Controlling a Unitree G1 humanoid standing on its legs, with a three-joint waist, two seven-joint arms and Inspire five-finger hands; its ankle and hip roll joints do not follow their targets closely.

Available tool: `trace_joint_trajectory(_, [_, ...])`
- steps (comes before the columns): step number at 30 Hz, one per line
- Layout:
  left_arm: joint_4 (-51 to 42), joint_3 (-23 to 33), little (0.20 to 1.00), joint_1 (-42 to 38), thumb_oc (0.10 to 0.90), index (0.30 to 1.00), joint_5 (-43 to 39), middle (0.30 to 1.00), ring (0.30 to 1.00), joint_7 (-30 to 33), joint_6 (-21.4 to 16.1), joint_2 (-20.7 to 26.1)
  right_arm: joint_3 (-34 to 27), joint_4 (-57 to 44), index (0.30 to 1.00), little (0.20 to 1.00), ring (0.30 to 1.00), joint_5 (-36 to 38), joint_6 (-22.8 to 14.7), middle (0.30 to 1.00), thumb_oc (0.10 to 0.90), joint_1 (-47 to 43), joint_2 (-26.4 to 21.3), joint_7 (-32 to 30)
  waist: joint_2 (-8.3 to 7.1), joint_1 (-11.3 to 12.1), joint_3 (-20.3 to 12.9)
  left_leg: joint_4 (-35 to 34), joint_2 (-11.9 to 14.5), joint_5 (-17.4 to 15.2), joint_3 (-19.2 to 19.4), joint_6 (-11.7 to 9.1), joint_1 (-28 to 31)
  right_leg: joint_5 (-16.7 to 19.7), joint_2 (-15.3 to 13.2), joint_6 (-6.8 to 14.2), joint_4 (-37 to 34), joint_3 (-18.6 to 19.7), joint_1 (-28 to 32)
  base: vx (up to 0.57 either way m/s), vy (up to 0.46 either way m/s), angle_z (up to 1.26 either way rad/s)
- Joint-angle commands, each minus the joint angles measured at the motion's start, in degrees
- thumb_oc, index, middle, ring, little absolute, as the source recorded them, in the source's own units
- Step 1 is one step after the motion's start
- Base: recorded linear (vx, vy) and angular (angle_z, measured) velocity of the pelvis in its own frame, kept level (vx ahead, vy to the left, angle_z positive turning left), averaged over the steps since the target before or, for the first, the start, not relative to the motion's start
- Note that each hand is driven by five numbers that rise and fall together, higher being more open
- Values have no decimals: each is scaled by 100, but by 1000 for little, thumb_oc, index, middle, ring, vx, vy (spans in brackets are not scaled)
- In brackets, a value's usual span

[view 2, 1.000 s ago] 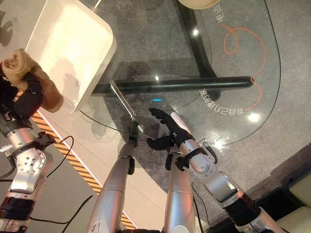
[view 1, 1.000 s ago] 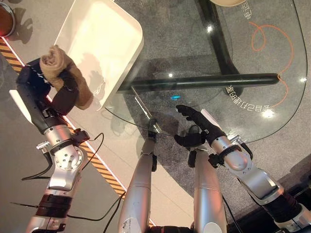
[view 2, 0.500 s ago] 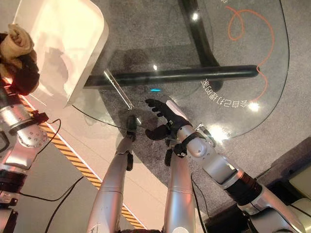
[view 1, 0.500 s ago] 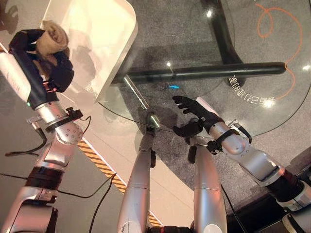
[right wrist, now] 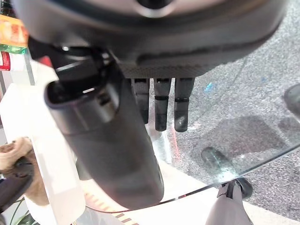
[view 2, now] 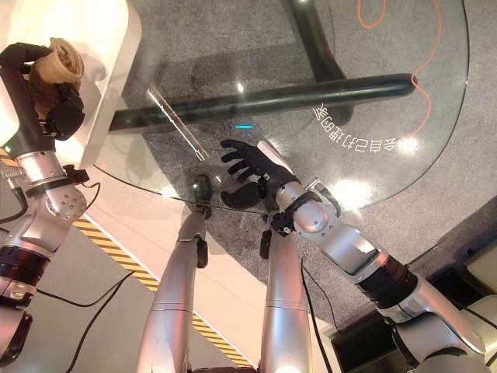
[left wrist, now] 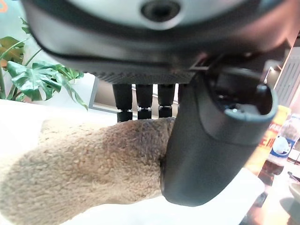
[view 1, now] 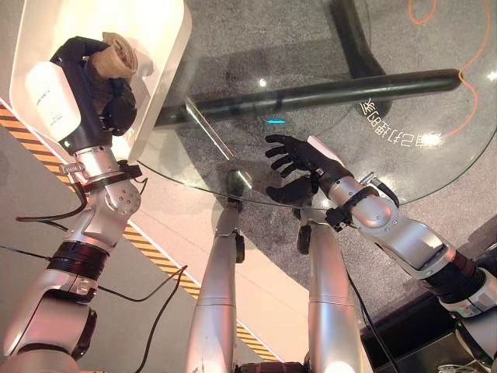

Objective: Wipe the table with a cloth and put it in the basket.

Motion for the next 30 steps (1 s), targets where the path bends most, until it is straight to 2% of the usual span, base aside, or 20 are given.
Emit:
trace_joint_trajectory(1, [139,534,200,-356,100,300,-153,300,300,481,17,358,340,9,900,900,900,274,111,900,800,256,-127,162,67,-69,-156,772,-187,-675,688,233,-386,739,379,160,-976,-49,-123,-11,28,-3])
trace_joint_trajectory(7, [811,376,200,-727,100,300,-509,300,300,507,37,281,314,183,900,900,900,207,25,900,800,218,-32,222,27,-113,-156,800,-177,-623,668,189,-606,754,410,164,-893,-49,-327,-8,6,-3])
trace_joint_trajectory(10, [902,393,200,-791,100,300,-761,300,300,439,-83,211,302,171,900,900,900,209,37,900,800,193,-22,224,12,-116,-156,794,-174,-611,674,194,-650,748,419,173,-861,-59,-374,0,0,0])
trace_joint_trajectory(11, [960,396,200,-818,100,300,-967,300,300,316,-247,173,306,186,900,900,900,199,49,900,800,167,8,227,3,-118,-156,776,-172,-599,678,195,-647,747,424,172,-862,-68,-372,0,0,0])
trace_joint_trajectory(13, [1003,402,200,-863,100,300,-1164,300,300,121,-325,130,283,202,900,900,900,163,63,900,800,153,44,267,-7,-123,-156,749,-182,-576,669,186,-644,747,435,171,-871,-73,-365,0,0,0])
trace_joint_trajectory(15, [1059,430,200,-928,100,300,-1728,300,300,-445,-542,41,250,227,900,900,900,149,88,900,800,102,75,302,-31,-124,-156,719,-196,-543,643,172,-646,749,452,177,-880,-72,-356,0,0,0])
trace_joint_trajectory(16, [1075,433,211,-949,111,309,-1901,309,309,-606,-584,19,239,232,900,900,900,141,91,900,800,97,81,311,-38,-126,-156,699,-200,-533,639,174,-633,753,456,177,-891,-77,-347,0,0,0])
trace_joint_trajectory(17, [1118,427,340,-988,240,420,-2101,420,420,-799,-676,-54,223,282,900,900,900,99,96,900,800,73,139,325,-51,-128,-156,688,-212,-522,624,166,-633,756,466,181,-902,-75,-340,0,0,0])
trace_joint_trajectory(18, [1126,423,351,-1001,251,429,-2157,429,429,-849,-687,-75,220,294,900,900,900,89,102,900,800,62,156,326,-55,-128,-156,682,-216,-520,618,167,-631,759,470,182,-907,-76,-337,0,0,0])
trace_joint_trajectory(20, [1218,420,321,-1089,221,404,-2496,404,404,-1151,-822,-115,208,367,900,900,900,76,109,900,800,-6,215,331,-76,-128,-156,656,-228,-511,600,174,-616,759,486,187,-923,-87,-321,-7,-18,0])
trace_joint_trajectory(22, [1279,414,200,-1171,100,300,-2693,300,300,-1307,-878,-146,195,418,900,900,900,77,98,900,800,-46,246,341,-91,-135,-156,636,-231,-504,596,171,-603,759,491,184,-945,-96,-303,-8,-19,0])
trace_joint_trajectory(24, [1381,356,208,-1290,108,307,-2790,307,307,-1488,-871,-181,188,499,900,900,900,35,75,900,800,-87,309,363,-108,-151,-156,636,-230,-492,597,160,-605,765,490,184,-964,-102,-289,0,0,0])
trace_joint_trajectory(25, [1427,326,285,-1320,185,373,-2801,373,373,-1543,-866,-178,178,519,900,900,900,17,51,900,800,-76,325,374,-112,-161,-156,632,-235,-491,594,152,-589,773,491,185,-980,-100,-270,0,0,0])
trace_joint_trajectory(26, [1461,310,464,-1358,364,526,-2878,526,526,-1617,-858,-180,163,513,900,900,900,6,50,900,800,-71,336,364,-117,-168,-156,627,-245,-493,589,155,-580,781,494,187,-984,-98,-268,1,-24,3])
trace_joint_trajectory(27, [1477,309,505,-1368,405,561,-2889,561,561,-1635,-846,-186,154,519,900,900,900,-2,44,900,800,-68,338,370,-118,-173,-156,624,-245,-495,590,159,-570,781,493,188,-983,-99,-264,6,-21,3])
trace_joint_trajectory(28, [1511,299,505,-1387,405,561,-2864,561,561,-1658,-815,-191,152,523,900,900,900,-13,34,900,800,-68,342,373,-120,-179,-156,625,-240,-500,595,160,-560,777,491,189,-980,-101,-258,0,0,0])
trace_joint_trajectory(29, [1530,289,568,-1398,468,615,-2866,615,615,-1681,-786,-189,143,536,900,900,900,-31,14,900,800,-59,346,388,-119,-186,-156,627,-238,-502,600,159,-557,775,491,188,-981,-99,-255,3,-22,4])
trace_joint_trajectory(30, [1581,257,900,-1411,800,900,-2814,900,900,-1758,-646,-193,120,571,900,900,900,-73,-50,900,800,-19,361,420,-116,-197,-156,639,-244,-508,605,159,-546,775,485,183,-996,-98,-232,2,-21,3])
